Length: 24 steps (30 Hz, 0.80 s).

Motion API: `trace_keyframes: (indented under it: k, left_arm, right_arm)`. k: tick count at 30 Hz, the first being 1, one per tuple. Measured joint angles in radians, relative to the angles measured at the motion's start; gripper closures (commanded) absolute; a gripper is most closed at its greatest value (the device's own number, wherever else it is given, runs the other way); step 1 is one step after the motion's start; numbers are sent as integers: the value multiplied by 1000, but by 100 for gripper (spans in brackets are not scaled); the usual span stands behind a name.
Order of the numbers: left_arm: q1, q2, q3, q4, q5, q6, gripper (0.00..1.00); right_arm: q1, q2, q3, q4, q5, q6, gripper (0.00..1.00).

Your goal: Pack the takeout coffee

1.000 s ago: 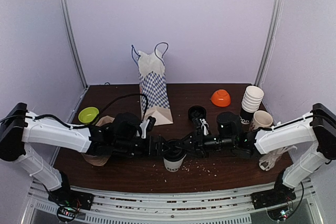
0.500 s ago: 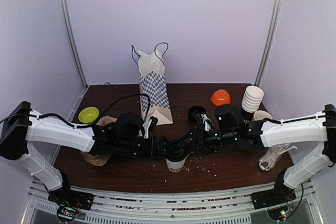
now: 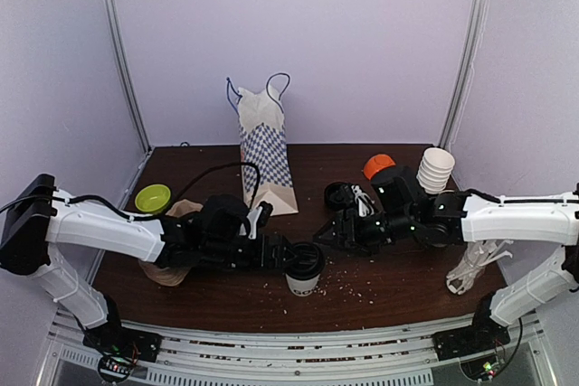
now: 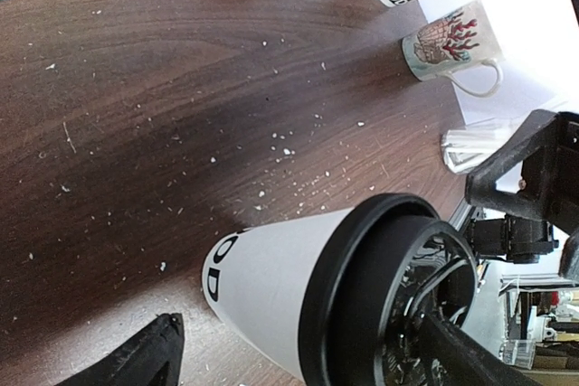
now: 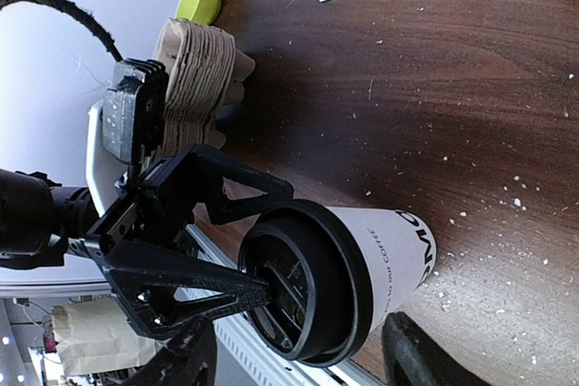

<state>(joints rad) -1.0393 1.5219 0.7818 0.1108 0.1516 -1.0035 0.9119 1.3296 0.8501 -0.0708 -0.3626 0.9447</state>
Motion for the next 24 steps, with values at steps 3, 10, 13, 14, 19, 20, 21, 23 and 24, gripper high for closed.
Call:
trace_keyframes:
  k: [3, 10, 13, 14, 19, 20, 21, 23, 24]
  left_arm:
    - [0, 0, 6, -10, 2, 4, 6]
    - [0, -2, 15, -26, 2, 12, 4]
    - [0, -9, 15, -35, 2, 15, 4]
    - [0, -11, 15, -36, 2, 16, 5]
    - [0, -18, 15, -38, -2, 18, 6]
    - [0, -18, 15, -38, -2, 18, 6]
    - [0, -18, 15, -38, -3, 18, 6]
    - [0, -18, 15, -38, -6, 18, 6]
    - [0, -18, 15, -38, -8, 17, 7]
  right_arm:
    - [0, 0, 10, -18, 8, -33, 33]
    - [2, 53, 5, 16, 2, -59, 33]
    - [3, 68, -3, 32, -3, -60, 34]
    - [3, 75, -6, 39, -4, -60, 36]
    - [5, 97, -26, 61, -5, -60, 43]
    - [5, 100, -32, 65, -5, -59, 44]
    - [5, 103, -38, 70, -5, -58, 45]
    - [5, 104, -45, 87, -8, -56, 48]
    - [5, 104, -48, 93, -8, -56, 49]
